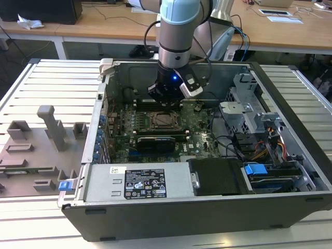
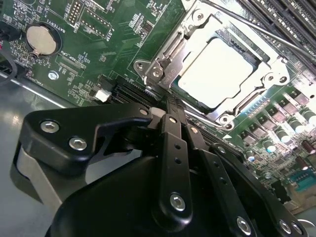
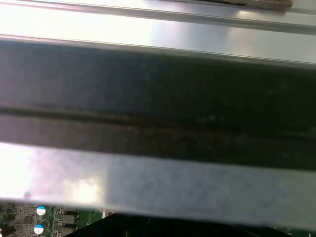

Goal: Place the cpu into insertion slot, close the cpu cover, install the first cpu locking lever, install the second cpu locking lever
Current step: 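Install the first cpu locking lever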

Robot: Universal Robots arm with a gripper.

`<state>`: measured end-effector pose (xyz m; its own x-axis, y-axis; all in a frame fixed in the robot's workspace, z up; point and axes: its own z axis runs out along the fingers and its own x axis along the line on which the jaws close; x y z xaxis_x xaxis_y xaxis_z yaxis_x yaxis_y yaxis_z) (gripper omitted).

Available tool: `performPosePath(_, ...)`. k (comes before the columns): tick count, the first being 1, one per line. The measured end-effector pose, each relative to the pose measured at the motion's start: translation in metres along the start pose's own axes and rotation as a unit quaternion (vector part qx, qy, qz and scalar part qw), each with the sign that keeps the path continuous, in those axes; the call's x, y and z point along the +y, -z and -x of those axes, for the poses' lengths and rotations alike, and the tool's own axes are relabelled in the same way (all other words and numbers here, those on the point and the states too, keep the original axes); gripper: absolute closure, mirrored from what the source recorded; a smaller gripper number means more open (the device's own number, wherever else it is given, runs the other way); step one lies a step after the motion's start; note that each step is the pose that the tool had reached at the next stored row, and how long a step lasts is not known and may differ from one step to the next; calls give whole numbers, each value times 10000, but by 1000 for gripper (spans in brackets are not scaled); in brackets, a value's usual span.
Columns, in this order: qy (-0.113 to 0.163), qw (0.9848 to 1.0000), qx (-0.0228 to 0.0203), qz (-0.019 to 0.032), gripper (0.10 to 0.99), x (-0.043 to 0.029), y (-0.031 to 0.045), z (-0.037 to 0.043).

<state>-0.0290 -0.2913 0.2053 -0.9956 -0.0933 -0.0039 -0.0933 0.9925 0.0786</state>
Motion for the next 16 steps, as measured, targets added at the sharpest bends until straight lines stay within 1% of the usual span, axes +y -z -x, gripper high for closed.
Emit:
performPosePath(5,-8,10000,-1,-2,980,-12,-8,3)
performPosePath(10,-21,10000,1,-7,980,-24,-32,5)
performPosePath(14,-20,10000,-2,-6,980,4,-49,33)
performPosePath(16,-21,10000,-2,-21,980,6,-40,33)
